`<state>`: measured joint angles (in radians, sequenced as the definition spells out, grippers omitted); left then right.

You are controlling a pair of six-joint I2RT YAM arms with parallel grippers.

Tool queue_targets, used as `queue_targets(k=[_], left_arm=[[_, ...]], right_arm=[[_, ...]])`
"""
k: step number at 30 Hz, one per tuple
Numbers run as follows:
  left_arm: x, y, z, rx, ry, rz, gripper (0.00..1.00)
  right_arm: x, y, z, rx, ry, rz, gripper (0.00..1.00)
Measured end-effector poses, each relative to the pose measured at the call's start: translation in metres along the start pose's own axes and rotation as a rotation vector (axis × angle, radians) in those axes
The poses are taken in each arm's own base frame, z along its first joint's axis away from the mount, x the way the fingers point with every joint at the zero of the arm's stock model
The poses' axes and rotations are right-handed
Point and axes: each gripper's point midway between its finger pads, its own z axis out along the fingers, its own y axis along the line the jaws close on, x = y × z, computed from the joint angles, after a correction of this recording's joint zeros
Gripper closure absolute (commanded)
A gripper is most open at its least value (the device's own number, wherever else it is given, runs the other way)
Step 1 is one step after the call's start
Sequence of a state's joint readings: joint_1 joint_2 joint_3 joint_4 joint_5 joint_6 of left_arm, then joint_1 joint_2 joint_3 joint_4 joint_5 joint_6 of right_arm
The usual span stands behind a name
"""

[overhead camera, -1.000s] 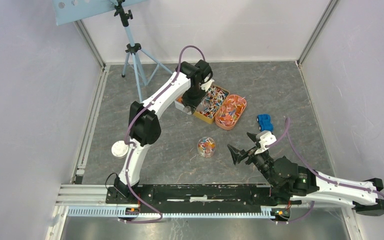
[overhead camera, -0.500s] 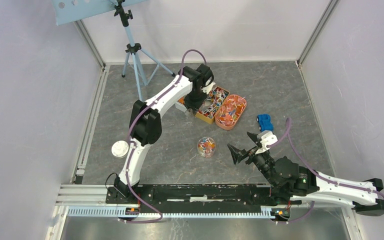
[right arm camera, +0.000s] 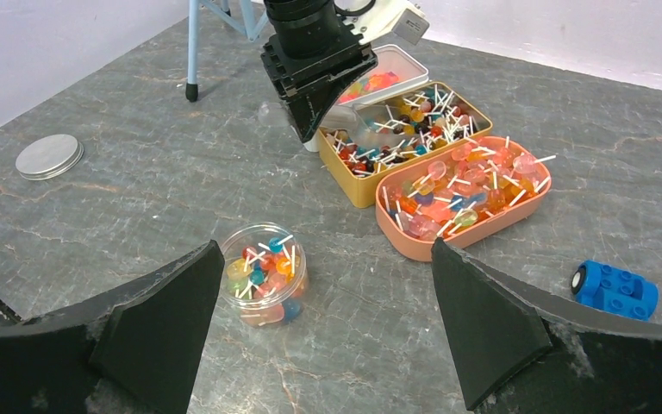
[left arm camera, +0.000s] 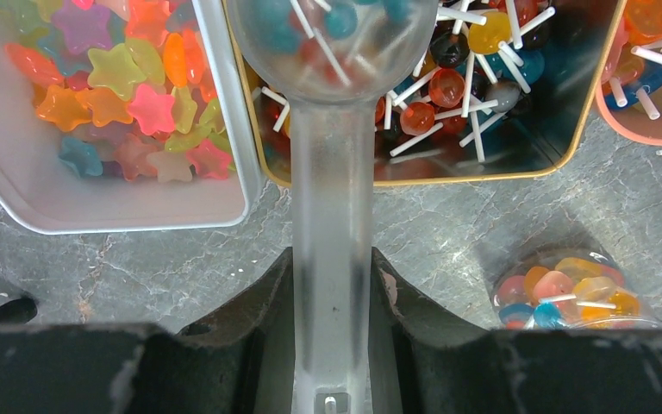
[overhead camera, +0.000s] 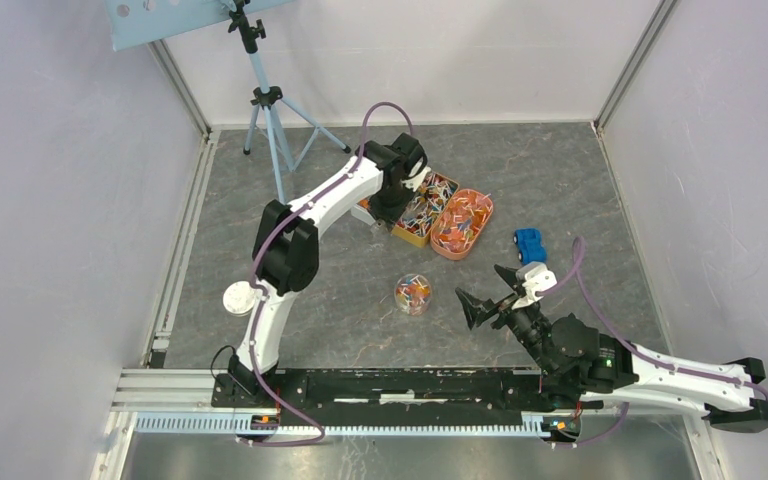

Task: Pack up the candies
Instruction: Scoop the fake candies from the storage box.

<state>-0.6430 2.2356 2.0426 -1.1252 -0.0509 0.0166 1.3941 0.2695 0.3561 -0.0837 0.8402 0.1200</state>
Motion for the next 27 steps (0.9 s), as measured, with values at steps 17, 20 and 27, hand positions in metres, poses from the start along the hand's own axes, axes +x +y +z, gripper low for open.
queue_targets(k=[17,20,27], left_arm=[[0.006,0.000,0.003,-0.009,-0.079,-0.002,0.98],[0.008,0.000,0.002,-0.010,-0.086,-0.002,0.98],[0.015,0.000,0.002,-0.011,-0.125,-0.004,0.98]], right_arm=[[0.003,-0.001,0.000,0.004,0.004,-0.005,0.02],[0.003,-0.001,0.000,0.004,0.004,-0.005,0.02],[0.003,0.000,0.000,0.004,0.004,0.002,0.02]])
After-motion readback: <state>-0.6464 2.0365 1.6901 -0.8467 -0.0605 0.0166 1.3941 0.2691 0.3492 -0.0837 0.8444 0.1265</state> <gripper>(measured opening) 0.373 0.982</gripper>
